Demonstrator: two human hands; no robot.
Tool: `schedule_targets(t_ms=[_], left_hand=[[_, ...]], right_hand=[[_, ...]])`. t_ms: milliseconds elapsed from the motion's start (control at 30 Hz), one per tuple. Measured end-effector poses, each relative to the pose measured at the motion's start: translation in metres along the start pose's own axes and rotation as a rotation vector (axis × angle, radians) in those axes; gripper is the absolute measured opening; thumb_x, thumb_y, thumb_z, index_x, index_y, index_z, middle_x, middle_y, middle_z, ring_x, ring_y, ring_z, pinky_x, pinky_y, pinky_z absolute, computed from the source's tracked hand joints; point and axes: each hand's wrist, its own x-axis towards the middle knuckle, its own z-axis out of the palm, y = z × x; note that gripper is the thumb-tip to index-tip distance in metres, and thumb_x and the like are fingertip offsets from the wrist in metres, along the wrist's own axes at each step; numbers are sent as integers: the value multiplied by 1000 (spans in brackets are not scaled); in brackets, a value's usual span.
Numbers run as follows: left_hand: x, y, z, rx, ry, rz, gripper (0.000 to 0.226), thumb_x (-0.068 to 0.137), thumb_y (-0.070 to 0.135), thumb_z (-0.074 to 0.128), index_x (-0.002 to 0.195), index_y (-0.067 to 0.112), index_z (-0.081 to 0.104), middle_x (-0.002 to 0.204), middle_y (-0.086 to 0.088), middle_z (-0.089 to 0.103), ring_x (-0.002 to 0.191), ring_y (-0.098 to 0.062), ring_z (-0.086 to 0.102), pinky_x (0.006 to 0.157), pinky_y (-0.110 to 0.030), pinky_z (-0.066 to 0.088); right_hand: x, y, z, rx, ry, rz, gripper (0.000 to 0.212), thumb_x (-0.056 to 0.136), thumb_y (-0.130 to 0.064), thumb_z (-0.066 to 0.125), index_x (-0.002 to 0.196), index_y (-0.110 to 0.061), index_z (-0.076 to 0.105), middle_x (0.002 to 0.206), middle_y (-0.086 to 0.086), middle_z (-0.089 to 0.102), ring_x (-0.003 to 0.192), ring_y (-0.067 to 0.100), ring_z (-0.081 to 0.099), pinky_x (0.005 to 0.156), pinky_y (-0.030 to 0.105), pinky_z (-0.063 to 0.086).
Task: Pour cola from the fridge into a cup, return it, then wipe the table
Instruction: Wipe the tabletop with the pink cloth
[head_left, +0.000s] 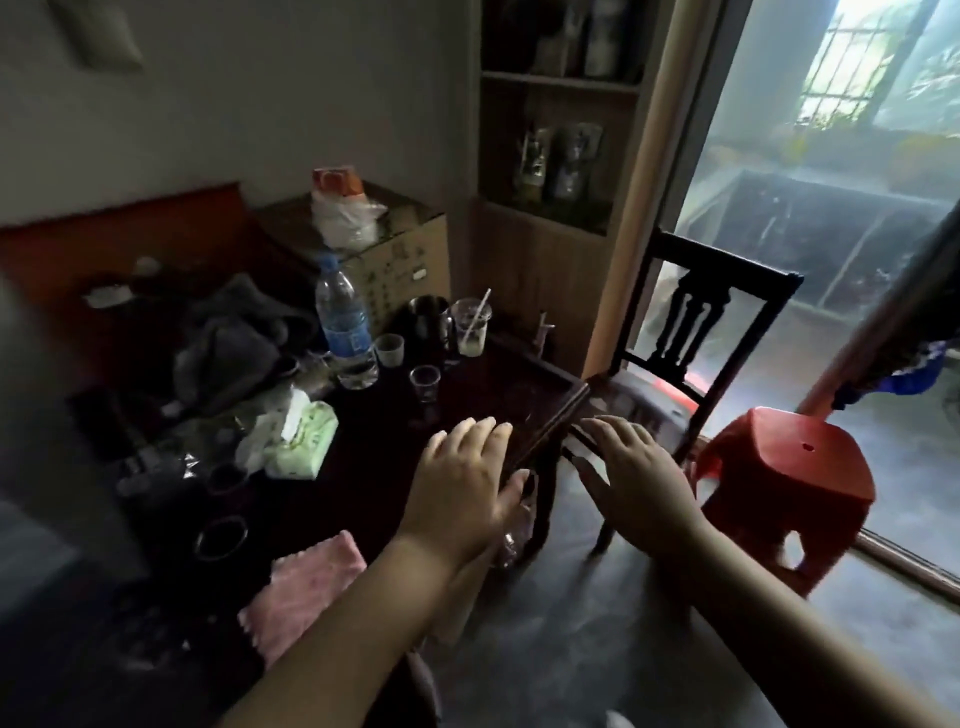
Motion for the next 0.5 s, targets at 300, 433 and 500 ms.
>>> schedule_targets(t_ms=[300, 433, 500], left_hand=[[21, -28, 94, 107, -124, -339, 61, 91, 47, 26, 136, 11, 46, 136, -7, 53, 128, -23, 46, 106, -45, 35], [37, -15, 141, 93, -223, -482, 58, 95, 43, 33, 144, 12, 35, 146, -7, 41, 137, -23, 33, 112, -43, 24], [44, -8, 160, 103, -259, -549, 58, 94, 40, 44, 144, 11, 35, 147, -7, 40, 137, -24, 33, 112, -44, 24]], right_hand=[[82, 50, 87, 94, -223, -182, 49, 90, -35, 55, 131, -8, 51, 132, 7, 55, 122, 27, 50, 98, 39, 44], [111, 89, 119, 117, -401, -279, 53, 94, -36, 49, 139, -9, 41, 143, 6, 44, 133, 24, 38, 106, 35, 35], [125, 106, 134, 132, -478, -325, 56, 95, -36, 48, 143, -9, 35, 147, 6, 39, 137, 23, 32, 109, 33, 31]])
